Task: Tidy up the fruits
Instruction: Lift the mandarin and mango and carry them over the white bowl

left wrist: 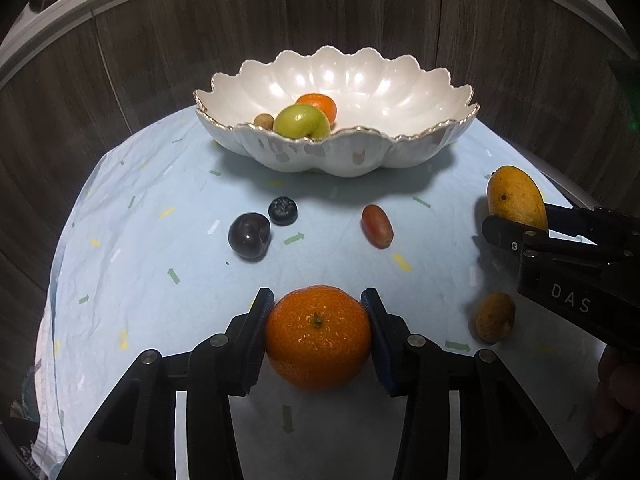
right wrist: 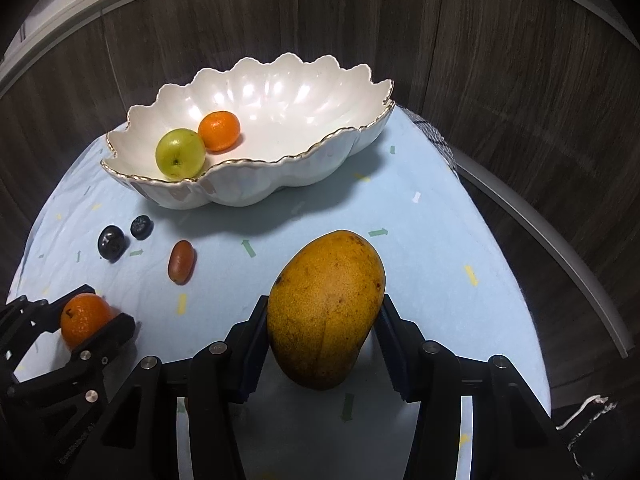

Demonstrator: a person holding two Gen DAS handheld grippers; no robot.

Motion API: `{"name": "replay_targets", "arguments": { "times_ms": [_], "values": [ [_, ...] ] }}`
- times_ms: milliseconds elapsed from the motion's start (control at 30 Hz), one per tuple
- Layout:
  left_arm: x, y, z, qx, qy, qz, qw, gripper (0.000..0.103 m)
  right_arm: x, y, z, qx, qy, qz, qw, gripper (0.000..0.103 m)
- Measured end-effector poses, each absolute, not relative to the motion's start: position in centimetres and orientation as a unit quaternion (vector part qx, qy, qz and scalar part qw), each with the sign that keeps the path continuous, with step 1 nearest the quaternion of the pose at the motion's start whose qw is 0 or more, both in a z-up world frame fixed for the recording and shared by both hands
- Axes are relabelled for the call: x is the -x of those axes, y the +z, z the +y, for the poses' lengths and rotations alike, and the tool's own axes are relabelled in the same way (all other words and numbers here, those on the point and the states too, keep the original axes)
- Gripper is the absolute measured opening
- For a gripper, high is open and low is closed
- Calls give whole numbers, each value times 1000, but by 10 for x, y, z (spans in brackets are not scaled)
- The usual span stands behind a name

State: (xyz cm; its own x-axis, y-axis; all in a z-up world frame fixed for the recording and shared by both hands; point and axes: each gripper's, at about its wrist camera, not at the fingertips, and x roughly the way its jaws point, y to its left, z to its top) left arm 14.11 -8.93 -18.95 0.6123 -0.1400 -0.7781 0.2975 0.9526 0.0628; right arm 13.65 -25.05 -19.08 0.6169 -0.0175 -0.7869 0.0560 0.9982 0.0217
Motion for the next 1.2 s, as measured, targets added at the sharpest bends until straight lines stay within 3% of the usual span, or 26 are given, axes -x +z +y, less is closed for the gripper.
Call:
{"name": "replay_targets", "arguments": {
  "times_ms": [1200],
  "values": [
    [-149,-120,-95,-95,-109,382,913,44,-128,-133,-250,-34,-5,378,925,51]
  ]
}}
